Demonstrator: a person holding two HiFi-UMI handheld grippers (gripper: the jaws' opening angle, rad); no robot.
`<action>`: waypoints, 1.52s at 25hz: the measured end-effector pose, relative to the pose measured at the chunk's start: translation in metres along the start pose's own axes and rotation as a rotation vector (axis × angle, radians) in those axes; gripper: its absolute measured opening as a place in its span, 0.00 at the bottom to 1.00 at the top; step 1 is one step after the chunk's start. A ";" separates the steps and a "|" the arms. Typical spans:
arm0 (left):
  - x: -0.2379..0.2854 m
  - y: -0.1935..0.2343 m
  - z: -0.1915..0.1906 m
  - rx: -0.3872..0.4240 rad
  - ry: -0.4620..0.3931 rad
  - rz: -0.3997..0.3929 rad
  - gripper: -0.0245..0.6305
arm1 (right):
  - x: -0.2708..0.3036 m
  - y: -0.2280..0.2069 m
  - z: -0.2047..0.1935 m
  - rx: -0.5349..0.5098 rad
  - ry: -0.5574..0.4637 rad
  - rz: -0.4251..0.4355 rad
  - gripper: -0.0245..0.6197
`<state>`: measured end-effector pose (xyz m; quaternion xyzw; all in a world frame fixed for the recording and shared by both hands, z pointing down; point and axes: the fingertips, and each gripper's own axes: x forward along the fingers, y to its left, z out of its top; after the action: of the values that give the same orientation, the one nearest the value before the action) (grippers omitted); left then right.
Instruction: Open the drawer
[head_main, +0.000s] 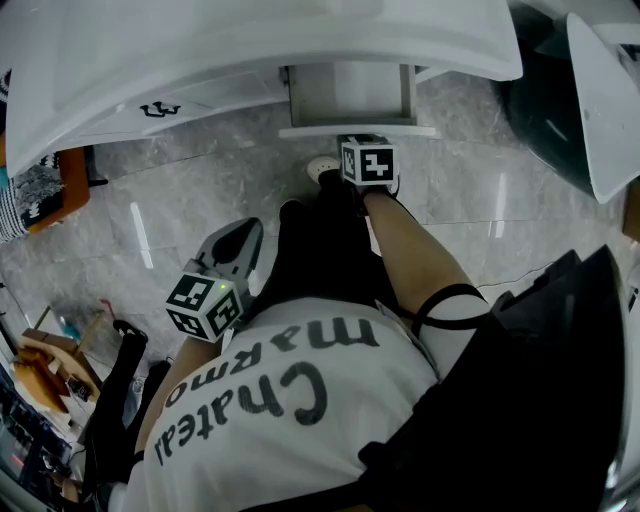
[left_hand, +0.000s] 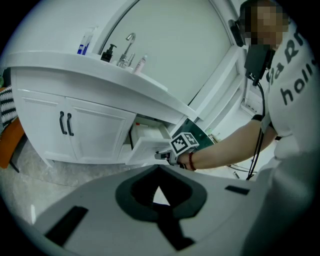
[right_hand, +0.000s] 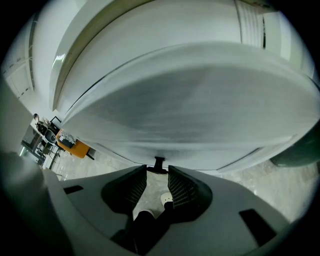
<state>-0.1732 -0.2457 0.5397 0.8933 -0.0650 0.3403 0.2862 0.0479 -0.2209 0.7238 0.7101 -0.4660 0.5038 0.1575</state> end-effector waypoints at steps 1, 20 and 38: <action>0.000 0.000 0.000 -0.001 0.000 0.000 0.04 | 0.000 0.000 -0.001 0.000 0.003 0.000 0.25; 0.000 0.000 -0.006 -0.007 0.003 -0.010 0.04 | -0.008 0.002 -0.025 -0.006 0.027 0.010 0.26; -0.031 0.013 0.006 0.022 -0.063 0.022 0.04 | -0.031 0.004 -0.012 -0.006 0.016 -0.062 0.21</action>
<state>-0.1968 -0.2622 0.5219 0.9060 -0.0797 0.3159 0.2704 0.0358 -0.1991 0.7009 0.7198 -0.4439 0.5028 0.1789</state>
